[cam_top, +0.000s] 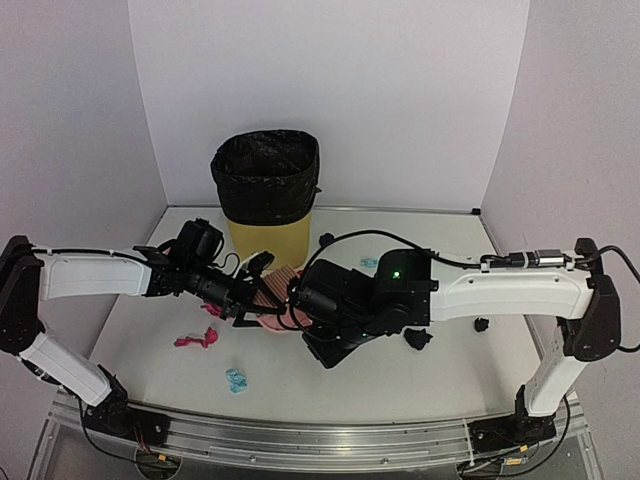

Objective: Sweep away the paper scraps from the table

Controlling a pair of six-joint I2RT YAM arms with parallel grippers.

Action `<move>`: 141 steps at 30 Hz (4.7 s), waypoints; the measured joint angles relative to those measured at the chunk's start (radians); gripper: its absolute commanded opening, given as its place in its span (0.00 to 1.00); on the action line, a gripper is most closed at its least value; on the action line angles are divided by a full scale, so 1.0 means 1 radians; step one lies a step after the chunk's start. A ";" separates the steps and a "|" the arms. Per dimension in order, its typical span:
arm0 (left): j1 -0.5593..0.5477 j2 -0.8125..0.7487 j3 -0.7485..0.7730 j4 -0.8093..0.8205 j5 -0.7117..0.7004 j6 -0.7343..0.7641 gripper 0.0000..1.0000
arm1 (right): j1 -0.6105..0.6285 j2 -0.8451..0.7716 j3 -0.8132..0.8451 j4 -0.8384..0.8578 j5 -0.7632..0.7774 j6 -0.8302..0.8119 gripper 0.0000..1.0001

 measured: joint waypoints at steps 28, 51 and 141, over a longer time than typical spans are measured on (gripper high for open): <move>0.015 -0.051 0.018 0.228 -0.120 -0.127 0.00 | -0.077 -0.345 -0.418 0.450 -0.053 0.104 0.87; 0.017 -0.457 -0.149 0.638 -0.372 -0.313 0.00 | -0.089 -0.398 -0.518 1.230 -0.224 0.023 0.79; 0.019 -0.410 0.298 -0.803 -1.411 -0.291 1.00 | -0.267 0.546 0.303 0.733 -0.554 0.671 0.00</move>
